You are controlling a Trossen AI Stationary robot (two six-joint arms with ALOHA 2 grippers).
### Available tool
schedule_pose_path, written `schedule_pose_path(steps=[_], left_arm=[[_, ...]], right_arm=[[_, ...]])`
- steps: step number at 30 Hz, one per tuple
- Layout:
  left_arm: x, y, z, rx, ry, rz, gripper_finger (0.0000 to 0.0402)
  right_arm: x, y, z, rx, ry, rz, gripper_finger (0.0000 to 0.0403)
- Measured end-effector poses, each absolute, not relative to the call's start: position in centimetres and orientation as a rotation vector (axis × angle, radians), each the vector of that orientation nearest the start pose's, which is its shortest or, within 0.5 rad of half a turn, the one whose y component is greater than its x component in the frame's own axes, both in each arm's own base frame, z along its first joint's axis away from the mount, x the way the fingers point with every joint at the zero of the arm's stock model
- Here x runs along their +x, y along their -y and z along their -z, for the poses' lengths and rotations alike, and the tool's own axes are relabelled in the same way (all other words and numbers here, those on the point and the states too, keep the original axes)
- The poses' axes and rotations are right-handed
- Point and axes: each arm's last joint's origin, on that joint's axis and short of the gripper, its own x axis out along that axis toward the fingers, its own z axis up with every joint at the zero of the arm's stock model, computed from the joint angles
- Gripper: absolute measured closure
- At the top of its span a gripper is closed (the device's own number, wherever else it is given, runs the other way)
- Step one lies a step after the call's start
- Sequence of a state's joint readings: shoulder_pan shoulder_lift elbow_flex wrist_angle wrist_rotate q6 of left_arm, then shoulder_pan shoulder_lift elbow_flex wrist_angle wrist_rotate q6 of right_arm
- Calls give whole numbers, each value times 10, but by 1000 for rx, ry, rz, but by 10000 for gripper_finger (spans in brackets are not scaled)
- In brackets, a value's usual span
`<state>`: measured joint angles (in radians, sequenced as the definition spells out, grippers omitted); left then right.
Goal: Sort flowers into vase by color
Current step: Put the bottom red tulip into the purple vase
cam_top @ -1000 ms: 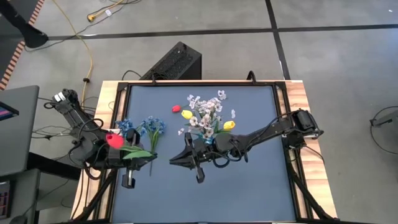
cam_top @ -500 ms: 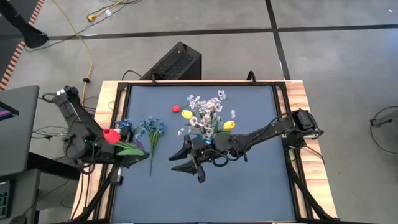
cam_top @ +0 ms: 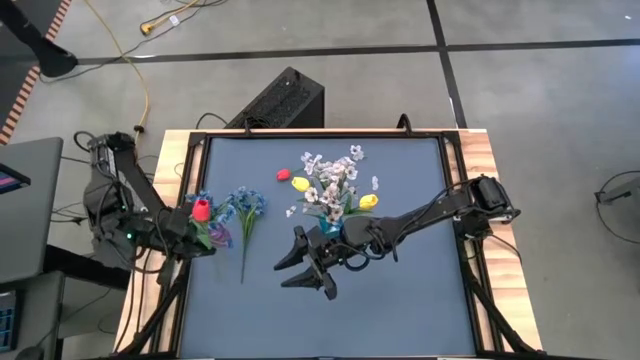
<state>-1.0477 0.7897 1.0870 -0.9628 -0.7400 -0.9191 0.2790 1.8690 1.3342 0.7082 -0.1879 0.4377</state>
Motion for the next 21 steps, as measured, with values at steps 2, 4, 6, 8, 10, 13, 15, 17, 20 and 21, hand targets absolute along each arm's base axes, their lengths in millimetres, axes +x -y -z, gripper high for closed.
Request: schedule_pose_path(steps=[2, 4, 6, 8, 10, 13, 15, 17, 20, 21], left_arm=[[73, 88, -365, -403, -527, 93, 401], [68, 82, -365, -420, -548, 115, 401], [64, 75, -367, -434, -547, 130, 401], [60, 67, -369, -429, -520, 132, 401], [56, 60, -371, -421, -488, 137, 401], [51, 50, -375, -431, -439, 141, 401], [50, 45, -382, -478, -355, 125, 401], [51, 45, -392, -484, -256, 136, 401], [55, 50, -406, -418, -139, 146, 401], [57, 51, -410, -388, -105, 123, 401]], right_arm=[[415, -125, -299, 436, 71, -497, 159], [415, -125, -299, 437, 70, -496, 159], [415, -125, -299, 437, 70, -496, 159], [415, -125, -299, 437, 70, -495, 159], [415, -125, -299, 437, 69, -495, 159], [416, -125, -299, 445, 65, -494, 159], [416, -125, -299, 447, 63, -494, 159], [416, -125, -298, 447, 61, -493, 159], [416, -122, -298, 447, 63, -488, 159], [417, -122, -299, 446, 64, -486, 159]])
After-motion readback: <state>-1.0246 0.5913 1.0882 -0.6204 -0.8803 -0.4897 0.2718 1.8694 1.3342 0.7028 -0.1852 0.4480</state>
